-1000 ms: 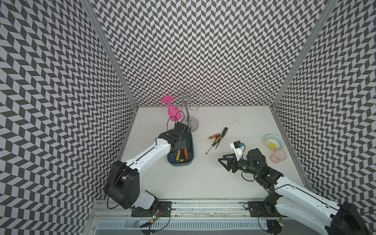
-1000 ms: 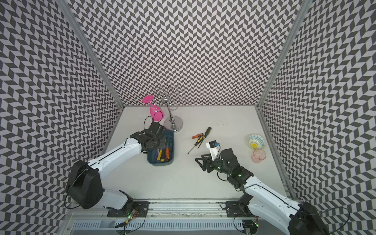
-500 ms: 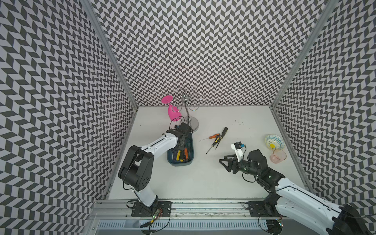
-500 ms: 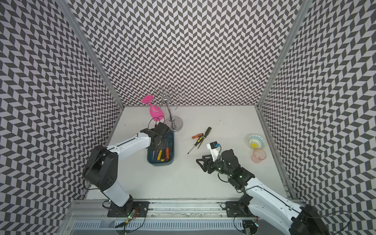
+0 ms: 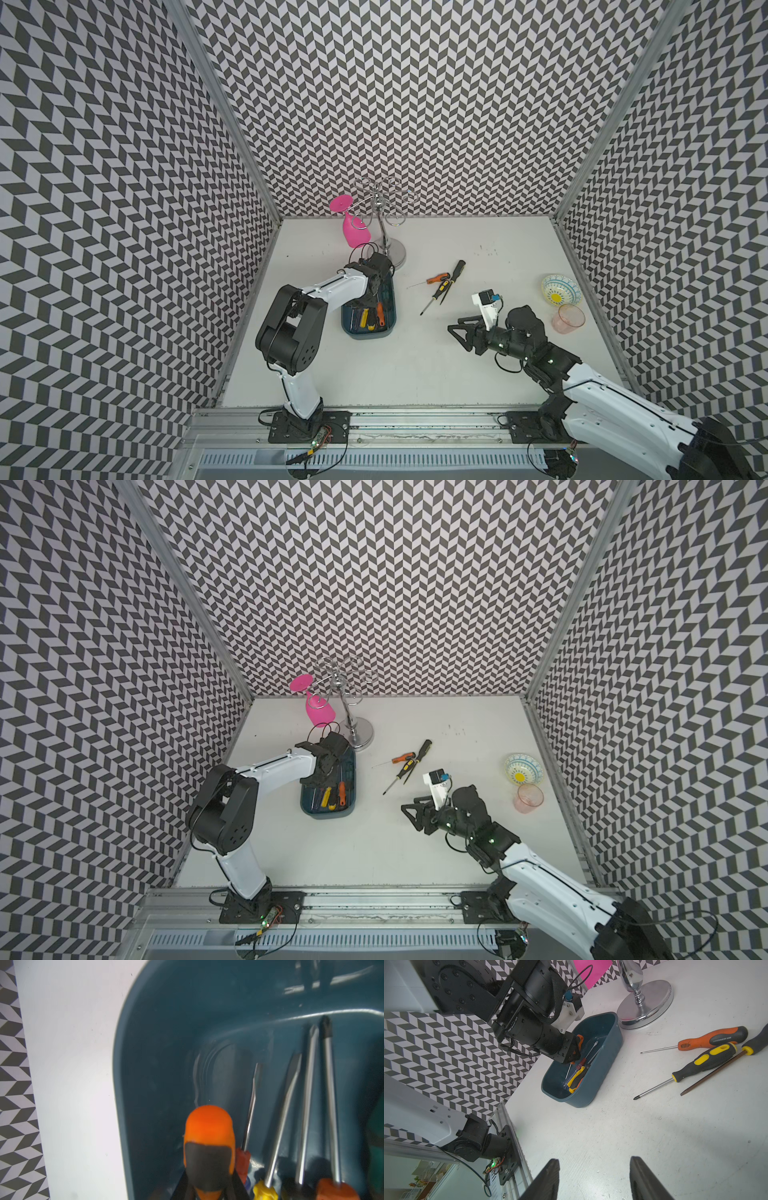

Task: Put the screwdriver on the desktop into the storage box
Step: Place the screwdriver in the storage box, then pick up the screwdriver from the center of the board.

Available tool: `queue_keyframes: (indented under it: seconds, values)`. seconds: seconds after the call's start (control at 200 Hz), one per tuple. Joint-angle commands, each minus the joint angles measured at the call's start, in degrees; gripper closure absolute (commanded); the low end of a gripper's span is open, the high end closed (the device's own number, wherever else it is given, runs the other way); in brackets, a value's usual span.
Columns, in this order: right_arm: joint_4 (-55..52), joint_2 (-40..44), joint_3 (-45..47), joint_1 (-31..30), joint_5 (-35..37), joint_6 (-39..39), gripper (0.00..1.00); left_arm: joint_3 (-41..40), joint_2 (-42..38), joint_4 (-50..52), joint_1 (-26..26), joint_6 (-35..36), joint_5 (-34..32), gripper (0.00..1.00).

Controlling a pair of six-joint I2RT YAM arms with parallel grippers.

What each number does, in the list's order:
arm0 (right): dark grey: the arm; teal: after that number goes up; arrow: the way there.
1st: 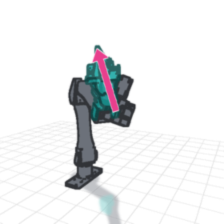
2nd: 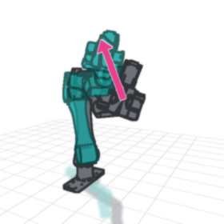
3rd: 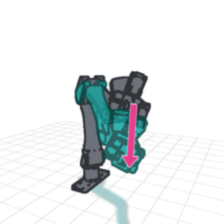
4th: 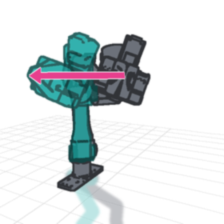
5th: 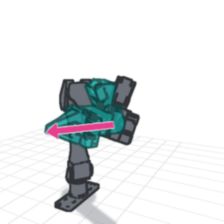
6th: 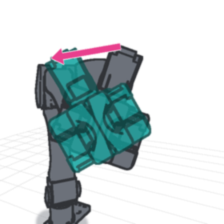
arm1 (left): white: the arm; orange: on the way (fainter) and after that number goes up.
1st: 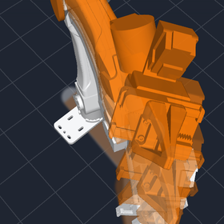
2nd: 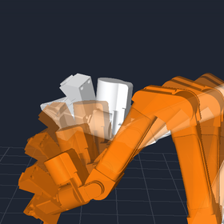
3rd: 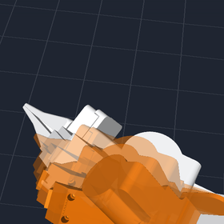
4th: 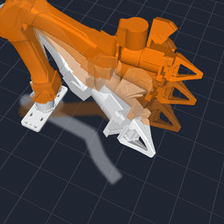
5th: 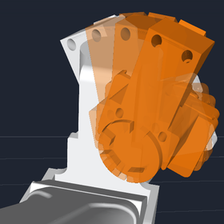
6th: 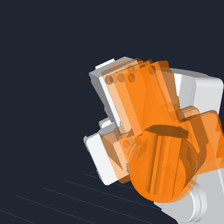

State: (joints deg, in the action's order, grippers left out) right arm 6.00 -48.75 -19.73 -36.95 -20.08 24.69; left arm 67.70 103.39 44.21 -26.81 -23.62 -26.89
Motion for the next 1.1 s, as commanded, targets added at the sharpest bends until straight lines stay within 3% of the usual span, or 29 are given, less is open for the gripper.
queue_keyframes:
  seconds: [0.0, 0.13, 0.44, 0.776, 1.091]
  values:
    - [1.9, 0.8, 0.6, 0.1, 0.8, 0.1, 0.43, 1.7, 0.4, -0.3, 0.5, -0.1, 0.1, 0.64]
    - [1.4, 0.8, 0.5, 0.1, 1.3, 0.1, 0.42, 1.7, -0.6, -0.2, 0.5, 0.1, 0.5, 0.58]
    - [-0.4, 0.0, -1.0, 0.2, 6.0, 1.7, 0.42, -1.4, -10.2, -2.4, -0.2, -1.0, 6.1, 0.57]
    - [-5.2, -8.3, -7.8, 0.5, 11.7, 2.5, 0.38, -15.3, -32.1, -13.7, -2.1, -2.8, 19.6, 0.54]
    - [-10.8, -23.4, -19.5, 1.4, 11.9, 3.5, 0.49, -29.0, -53.2, -26.0, -3.0, -5.7, 33.3, 0.52]
